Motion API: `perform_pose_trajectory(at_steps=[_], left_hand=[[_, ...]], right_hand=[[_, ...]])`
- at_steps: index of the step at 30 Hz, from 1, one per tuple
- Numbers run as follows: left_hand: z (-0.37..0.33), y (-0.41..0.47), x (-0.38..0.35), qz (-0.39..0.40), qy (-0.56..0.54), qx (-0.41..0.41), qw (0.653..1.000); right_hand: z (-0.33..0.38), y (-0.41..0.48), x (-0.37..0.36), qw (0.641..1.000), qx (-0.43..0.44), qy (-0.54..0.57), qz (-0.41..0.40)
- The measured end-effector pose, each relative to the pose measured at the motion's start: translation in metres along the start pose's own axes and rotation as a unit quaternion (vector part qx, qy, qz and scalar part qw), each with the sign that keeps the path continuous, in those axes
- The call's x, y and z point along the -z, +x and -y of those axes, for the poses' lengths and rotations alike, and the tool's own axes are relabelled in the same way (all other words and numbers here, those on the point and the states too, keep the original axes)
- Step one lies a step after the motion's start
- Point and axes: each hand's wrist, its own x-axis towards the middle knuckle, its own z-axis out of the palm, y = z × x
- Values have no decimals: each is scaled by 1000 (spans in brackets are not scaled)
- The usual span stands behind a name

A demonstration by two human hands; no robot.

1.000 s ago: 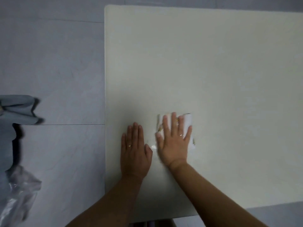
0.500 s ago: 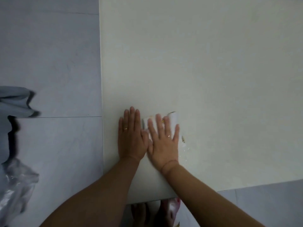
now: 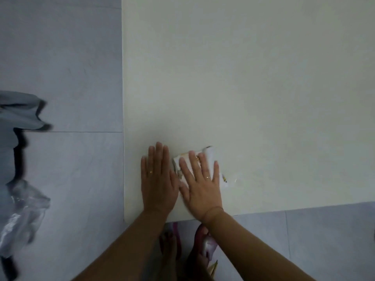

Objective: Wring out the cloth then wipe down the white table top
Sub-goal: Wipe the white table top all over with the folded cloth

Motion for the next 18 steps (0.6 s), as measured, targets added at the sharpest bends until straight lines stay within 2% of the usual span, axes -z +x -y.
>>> perform_pose_trajectory(at_steps=[2,3,6,8,9,10,12,15,16,18], left_hand=[[2,-30,-3,10,7,-8,1000],[3,-38,-5,14,12,-9,1000],[4,-39,-8,18,17,0,1000],[4,-38,-9,26,17,5,1000],[4,-38,-9,31,18,6,999],[4,-39,-9,37,21,4,999],[5,-38,-8,41,28,-3,999],[6,-37,-6,34,30,-11,999],[7,-37,-6,32,31,-12,999],[7,-39,-6,34,33,-11,999]], right_hand=[[-29,-4,2,998,55,-20,-1],[-45,-3,4,999,42,-33,0],[-70,4,8,994,-113,-2,-5],[-51,0,4,976,-213,41,-25],[-32,-6,0,971,-233,49,-28],[-12,-16,-4,974,-219,51,-27],[19,-41,-13,993,-109,32,-9],[-10,-56,-14,998,62,-13,2],[-31,-57,-12,997,70,-29,1],[-73,-60,-5,999,-9,-52,-4]])
